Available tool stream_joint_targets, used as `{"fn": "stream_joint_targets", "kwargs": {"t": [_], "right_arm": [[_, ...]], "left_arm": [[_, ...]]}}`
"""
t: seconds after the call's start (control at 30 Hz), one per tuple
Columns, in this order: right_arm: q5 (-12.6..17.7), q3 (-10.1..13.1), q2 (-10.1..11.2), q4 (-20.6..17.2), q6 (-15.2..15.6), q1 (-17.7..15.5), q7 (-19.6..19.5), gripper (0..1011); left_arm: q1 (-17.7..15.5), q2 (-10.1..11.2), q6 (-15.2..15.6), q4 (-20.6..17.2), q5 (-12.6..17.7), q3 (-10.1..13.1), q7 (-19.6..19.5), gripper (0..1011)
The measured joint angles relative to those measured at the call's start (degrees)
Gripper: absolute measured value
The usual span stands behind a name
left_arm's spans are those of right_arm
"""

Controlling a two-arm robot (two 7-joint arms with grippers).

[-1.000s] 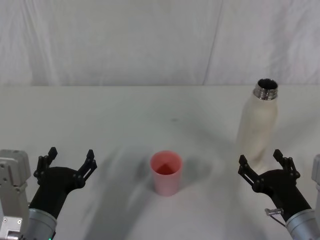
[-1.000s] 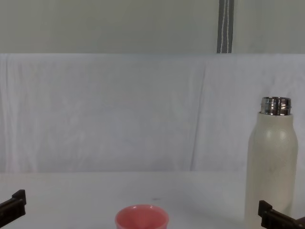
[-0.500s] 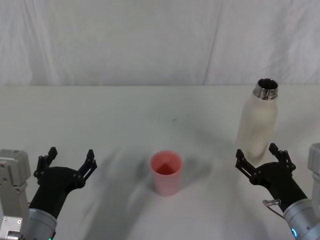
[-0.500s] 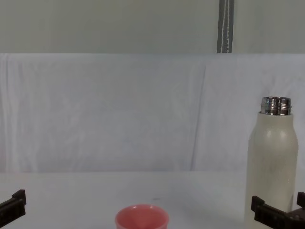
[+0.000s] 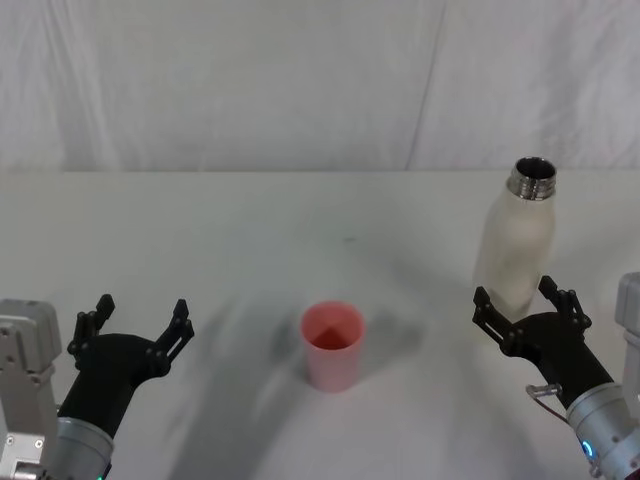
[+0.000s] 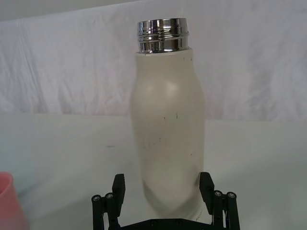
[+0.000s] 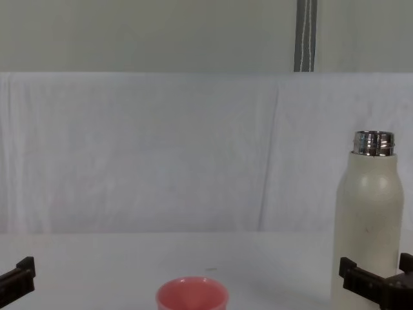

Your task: Grasp the thermos with one hand and pour water into the cup lid.

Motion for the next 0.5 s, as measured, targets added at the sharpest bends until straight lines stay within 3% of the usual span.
{"fn": "stream_joint_targets", "kwargs": {"t": [0.5], "right_arm": [[0.4,-0.2,0.0,3.7,0.4,3.2,0.5,1002]], "left_arm": [[0.0,0.0,0.0,0.0,0.0,0.0,0.0,1001]]}}
